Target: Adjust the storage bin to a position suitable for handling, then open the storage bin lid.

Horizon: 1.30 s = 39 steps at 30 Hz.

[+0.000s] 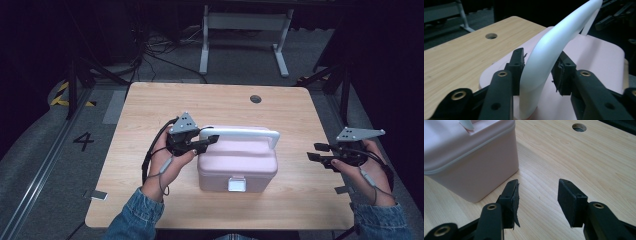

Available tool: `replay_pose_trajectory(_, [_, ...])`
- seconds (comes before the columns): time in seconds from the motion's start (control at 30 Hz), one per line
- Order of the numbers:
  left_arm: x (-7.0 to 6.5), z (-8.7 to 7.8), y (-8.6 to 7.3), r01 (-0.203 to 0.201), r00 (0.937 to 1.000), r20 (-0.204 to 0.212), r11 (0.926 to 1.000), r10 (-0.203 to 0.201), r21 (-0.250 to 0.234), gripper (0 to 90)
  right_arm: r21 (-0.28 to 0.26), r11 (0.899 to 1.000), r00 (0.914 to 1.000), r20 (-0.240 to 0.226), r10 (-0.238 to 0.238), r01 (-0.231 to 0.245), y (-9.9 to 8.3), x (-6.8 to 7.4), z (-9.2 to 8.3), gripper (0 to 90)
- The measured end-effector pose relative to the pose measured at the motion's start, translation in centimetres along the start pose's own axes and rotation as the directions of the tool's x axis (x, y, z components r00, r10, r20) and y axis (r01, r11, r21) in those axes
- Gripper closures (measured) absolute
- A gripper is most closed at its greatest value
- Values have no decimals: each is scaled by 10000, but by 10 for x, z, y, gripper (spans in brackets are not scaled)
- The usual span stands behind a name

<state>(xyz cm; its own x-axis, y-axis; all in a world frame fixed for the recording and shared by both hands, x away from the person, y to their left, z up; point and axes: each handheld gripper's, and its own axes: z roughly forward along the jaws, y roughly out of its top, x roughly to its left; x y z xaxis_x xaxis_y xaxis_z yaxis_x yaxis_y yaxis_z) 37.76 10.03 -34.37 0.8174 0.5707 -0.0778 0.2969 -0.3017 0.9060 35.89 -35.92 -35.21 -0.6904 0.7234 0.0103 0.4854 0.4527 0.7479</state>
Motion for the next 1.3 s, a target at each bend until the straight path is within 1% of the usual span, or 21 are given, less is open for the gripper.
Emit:
replay_pose_trajectory(0.03, [-2,0,0,69,10000,-9,10000,-69,-2,693,10,10000,10000,-18,6,-6,0,0,0,521])
replay_pose_trajectory(0.1, [-3,0,1,24,9999,-171,10000,-23,33,714,17,10000,10000,-14,5,-5,0,0,0,521])
replay_pose_trajectory(0.13, [-3,0,1,30,9998,-181,10000,-30,30,718,15,10000,10000,-27,17,-17,0,0,0,521])
replay_pose_trajectory(0.2, [-3,1,1,90,9998,-176,10000,-90,-3,718,19,10000,10000,-32,2,-2,0,0,1,521])
replay_pose_trajectory(0.43, [-1,1,1,68,9998,-161,10000,-68,11,723,32,10000,10000,-53,-34,34,0,1,1,521])
replay_pose_trajectory(0.53, [-1,1,1,161,9998,-123,9999,-161,2,725,49,10000,10000,-53,-2,3,-1,1,1,521])
replay_pose_trajectory(0.57, [0,2,2,104,9999,-134,9999,-104,-7,725,38,10000,10000,-44,10,-10,-2,1,1,521])
replay_pose_trajectory(0.67, [0,2,3,246,9997,-53,9997,-246,49,726,33,10000,10000,-14,38,-38,-3,1,-1,522])
replay_pose_trajectory(0.73, [1,2,4,147,9999,-50,9999,-146,63,728,25,10000,10000,26,58,-58,-5,1,-2,522])
replay_pose_trajectory(0.77, [0,2,5,190,9998,-42,9998,-190,79,729,14,10000,10000,29,90,-90,-5,1,-2,522])
replay_pose_trajectory(0.83, [0,1,8,144,9999,-8,9999,-144,51,732,18,9999,9999,54,124,-124,-6,2,-4,527])
replay_pose_trajectory(0.87, [1,1,9,82,10000,0,9999,-82,66,733,-3,10000,9999,63,96,-96,-6,1,-4,531])
replay_pose_trajectory(1.0, [3,0,14,69,9999,79,10000,-69,72,735,-85,10000,9999,108,52,-51,-7,2,-6,538])
replay_pose_trajectory(1.07, [4,0,15,165,9997,179,9998,-167,93,736,-112,9999,9999,80,105,-104,-8,2,-7,542])
replay_pose_trajectory(1.1, [5,0,16,129,9997,197,9998,-132,136,737,-123,9999,9999,75,103,-102,-8,2,-7,546])
replay_pose_trajectory(1.13, [5,0,17,219,9994,254,9997,-221,98,737,-154,9998,9999,62,95,-94,-8,2,-8,550])
replay_pose_trajectory(1.17, [6,0,18,254,9993,281,9996,-258,136,737,-229,9997,9999,38,93,-92,-7,3,-8,555])
replay_pose_trajectory(1.2, [8,0,19,178,9994,301,9998,-181,111,737,-312,9995,10000,-34,87,-88,-6,4,-9,562])
replay_pose_trajectory(1.23, [8,-1,20,280,9991,328,9995,-284,128,737,-384,9992,9999,-113,79,-83,-5,5,-9,569])
replay_pose_trajectory(1.27, [9,-1,21,262,9991,322,9996,-265,87,737,-469,9989,9998,-173,48,-56,-5,6,-9,579])
replay_pose_trajectory(1.3, [10,-1,23,363,9986,372,9992,-369,160,736,-530,9986,9998,-208,24,-35,-4,7,-9,587])
